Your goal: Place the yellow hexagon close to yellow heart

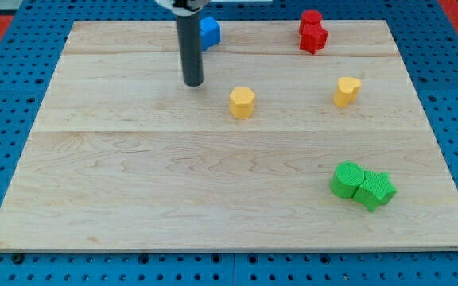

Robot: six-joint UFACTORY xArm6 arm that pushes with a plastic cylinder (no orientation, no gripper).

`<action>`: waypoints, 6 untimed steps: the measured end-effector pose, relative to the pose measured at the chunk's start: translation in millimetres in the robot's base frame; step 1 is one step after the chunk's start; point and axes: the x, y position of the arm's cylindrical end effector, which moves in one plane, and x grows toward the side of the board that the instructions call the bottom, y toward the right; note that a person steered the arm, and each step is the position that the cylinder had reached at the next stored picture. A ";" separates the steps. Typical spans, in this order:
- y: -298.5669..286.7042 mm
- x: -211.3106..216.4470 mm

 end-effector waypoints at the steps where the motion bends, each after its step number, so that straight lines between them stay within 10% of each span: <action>1: 8.5 23.0; 6: 157.5 46.0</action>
